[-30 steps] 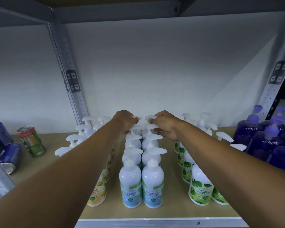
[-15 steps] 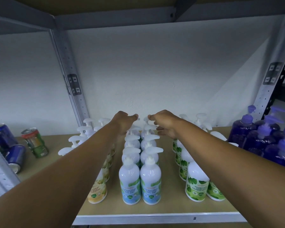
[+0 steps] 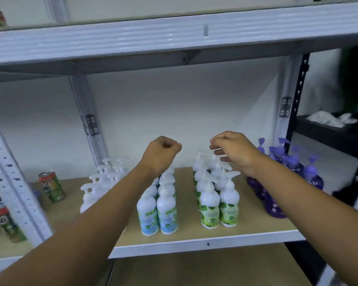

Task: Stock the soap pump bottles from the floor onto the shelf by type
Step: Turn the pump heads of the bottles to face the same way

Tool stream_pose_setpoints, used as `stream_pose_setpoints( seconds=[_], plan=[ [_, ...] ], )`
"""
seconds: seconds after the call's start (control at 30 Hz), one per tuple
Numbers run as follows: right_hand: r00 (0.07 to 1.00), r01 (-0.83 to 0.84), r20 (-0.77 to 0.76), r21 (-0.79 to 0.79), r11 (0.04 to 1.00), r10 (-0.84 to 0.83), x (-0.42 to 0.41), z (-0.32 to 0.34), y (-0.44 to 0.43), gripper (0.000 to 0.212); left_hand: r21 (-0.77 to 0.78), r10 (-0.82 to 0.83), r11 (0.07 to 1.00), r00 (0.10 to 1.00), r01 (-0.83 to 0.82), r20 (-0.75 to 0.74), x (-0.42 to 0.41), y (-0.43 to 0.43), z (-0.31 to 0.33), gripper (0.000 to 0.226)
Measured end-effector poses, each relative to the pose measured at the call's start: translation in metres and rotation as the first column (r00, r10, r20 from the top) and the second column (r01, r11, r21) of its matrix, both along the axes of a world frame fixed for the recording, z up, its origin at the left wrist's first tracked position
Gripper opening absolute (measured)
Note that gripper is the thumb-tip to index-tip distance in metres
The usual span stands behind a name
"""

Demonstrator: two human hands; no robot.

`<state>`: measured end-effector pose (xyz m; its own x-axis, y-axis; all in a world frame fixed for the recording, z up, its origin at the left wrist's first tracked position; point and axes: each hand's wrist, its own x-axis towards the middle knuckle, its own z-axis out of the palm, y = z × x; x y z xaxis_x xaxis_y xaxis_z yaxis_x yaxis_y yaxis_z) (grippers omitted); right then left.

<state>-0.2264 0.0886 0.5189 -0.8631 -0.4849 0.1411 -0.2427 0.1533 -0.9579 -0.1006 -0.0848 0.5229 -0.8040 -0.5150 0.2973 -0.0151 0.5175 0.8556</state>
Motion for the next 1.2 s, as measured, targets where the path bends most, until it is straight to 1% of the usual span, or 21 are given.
stream_pose_setpoints(
  seconds=[0.1,0.23,0.3,0.37,0.47,0.5,0.57,0.63,0.67,0.7,0.87,0.97,1.0,1.1,1.2],
  plan=[
    [0.996,0.092,-0.011,-0.039,0.995,-0.093,0.005,-0.01,0.034,0.015,0.049,-0.049,0.998,0.999,0.05,-0.013,0.004,0.027,-0.008,0.016],
    [0.983,0.181,-0.025,-0.042,0.983,-0.182,0.004,-0.038,0.06,0.012,0.102,-0.082,0.991,0.997,0.082,-0.004,-0.003,0.048,-0.029,0.02],
    [0.98,0.199,-0.008,-0.01,0.98,-0.199,-0.001,-0.057,0.067,0.011,0.135,-0.083,0.988,0.996,0.08,0.018,-0.01,0.053,-0.043,0.023],
    [0.984,0.174,0.044,0.015,0.985,-0.174,-0.008,-0.076,0.07,0.015,0.17,-0.097,0.982,0.994,0.087,0.052,-0.016,0.056,-0.056,0.026],
    [0.98,0.055,0.191,-0.019,0.998,-0.05,-0.012,-0.094,0.07,0.04,0.218,-0.141,0.969,0.984,0.116,0.105,-0.026,0.056,-0.076,0.035],
    [0.976,0.024,0.219,-0.034,0.999,-0.016,-0.014,-0.099,0.069,0.045,0.229,-0.161,0.965,0.979,0.129,0.125,-0.029,0.055,-0.081,0.039],
    [0.975,-0.016,0.22,-0.032,0.999,0.023,-0.018,-0.11,0.067,0.057,0.236,-0.187,0.96,0.971,0.149,0.148,-0.034,0.055,-0.092,0.046],
    [0.979,-0.024,0.201,-0.013,1.0,0.027,-0.02,-0.116,0.063,0.076,0.25,-0.197,0.955,0.971,0.16,0.133,-0.035,0.056,-0.099,0.048],
    [0.981,-0.021,0.192,-0.007,1.0,0.022,-0.021,-0.117,0.062,0.082,0.253,-0.196,0.954,0.973,0.161,0.119,-0.036,0.057,-0.101,0.047],
    [0.983,-0.022,0.182,-0.004,1.0,0.022,-0.023,-0.119,0.06,0.083,0.253,-0.193,0.954,0.975,0.161,0.108,-0.037,0.057,-0.103,0.045],
    [0.988,-0.013,0.153,-0.013,1.0,0.015,-0.033,-0.121,0.056,0.056,0.271,-0.186,0.95,0.978,0.155,0.093,-0.044,0.054,-0.108,0.041],
    [0.991,-0.015,0.136,-0.033,0.999,0.019,-0.037,-0.123,0.052,0.027,0.274,-0.186,0.95,0.978,0.152,0.1,-0.046,0.052,-0.11,0.037],
    [0.991,-0.01,0.134,-0.041,0.999,0.015,-0.037,-0.123,0.051,0.024,0.274,-0.185,0.95,0.977,0.151,0.103,-0.047,0.051,-0.11,0.035],
    [0.992,0.015,0.124,-0.054,0.998,-0.008,-0.037,-0.125,0.047,0.026,0.28,-0.179,0.949,0.979,0.145,0.102,-0.049,0.051,-0.109,0.023],
    [0.992,0.033,0.122,-0.053,0.998,-0.026,-0.037,-0.127,0.046,0.028,0.265,-0.135,0.958,0.986,0.105,0.097,-0.054,0.057,-0.107,0.022]
  ],
)
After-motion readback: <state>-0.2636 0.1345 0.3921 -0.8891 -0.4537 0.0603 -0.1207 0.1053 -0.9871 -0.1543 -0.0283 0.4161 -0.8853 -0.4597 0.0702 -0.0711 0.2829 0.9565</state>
